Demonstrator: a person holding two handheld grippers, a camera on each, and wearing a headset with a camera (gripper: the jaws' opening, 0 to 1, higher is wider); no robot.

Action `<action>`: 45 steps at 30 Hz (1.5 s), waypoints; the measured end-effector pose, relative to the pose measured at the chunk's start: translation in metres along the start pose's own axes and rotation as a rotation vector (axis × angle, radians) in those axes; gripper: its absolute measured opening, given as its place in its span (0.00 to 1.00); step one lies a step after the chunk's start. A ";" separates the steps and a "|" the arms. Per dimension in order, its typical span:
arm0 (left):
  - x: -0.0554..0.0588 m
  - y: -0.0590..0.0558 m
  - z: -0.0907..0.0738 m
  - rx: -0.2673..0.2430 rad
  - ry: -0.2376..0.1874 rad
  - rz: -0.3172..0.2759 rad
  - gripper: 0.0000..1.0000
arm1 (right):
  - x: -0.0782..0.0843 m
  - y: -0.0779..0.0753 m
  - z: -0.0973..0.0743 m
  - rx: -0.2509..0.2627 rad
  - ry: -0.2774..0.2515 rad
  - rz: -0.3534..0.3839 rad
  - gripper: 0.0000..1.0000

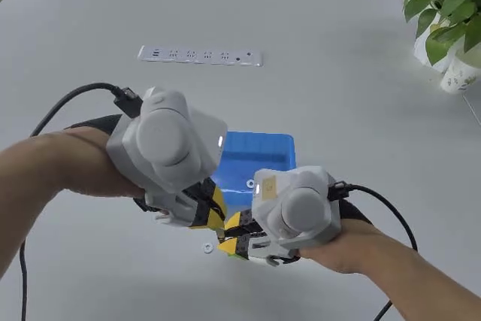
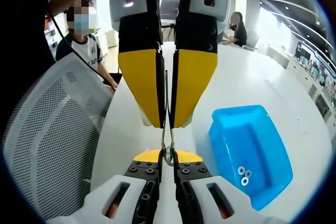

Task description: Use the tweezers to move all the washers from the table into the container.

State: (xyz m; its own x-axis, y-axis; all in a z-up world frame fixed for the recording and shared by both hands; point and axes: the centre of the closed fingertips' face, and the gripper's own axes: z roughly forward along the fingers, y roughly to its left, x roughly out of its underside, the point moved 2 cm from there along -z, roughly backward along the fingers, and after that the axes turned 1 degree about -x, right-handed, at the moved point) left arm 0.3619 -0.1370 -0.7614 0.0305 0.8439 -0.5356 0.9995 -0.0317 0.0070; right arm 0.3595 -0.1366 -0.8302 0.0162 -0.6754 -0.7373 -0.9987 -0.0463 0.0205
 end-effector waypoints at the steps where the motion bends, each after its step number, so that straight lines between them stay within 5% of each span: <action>1: -0.001 0.000 -0.002 -0.004 -0.001 0.003 0.07 | -0.001 -0.001 -0.002 0.001 -0.001 0.000 0.10; 23: -0.021 0.023 -0.023 -0.036 -0.009 0.045 0.07 | -0.019 -0.025 -0.026 0.043 -0.015 -0.029 0.10; 45: -0.031 0.058 -0.036 -0.060 -0.018 0.068 0.07 | -0.029 -0.063 -0.039 0.082 -0.026 -0.043 0.10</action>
State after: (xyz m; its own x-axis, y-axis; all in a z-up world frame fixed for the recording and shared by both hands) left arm 0.4188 -0.1462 -0.7138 0.0986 0.8309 -0.5476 0.9940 -0.0559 0.0940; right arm 0.4238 -0.1425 -0.7841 0.0586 -0.6544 -0.7538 -0.9977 -0.0135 -0.0658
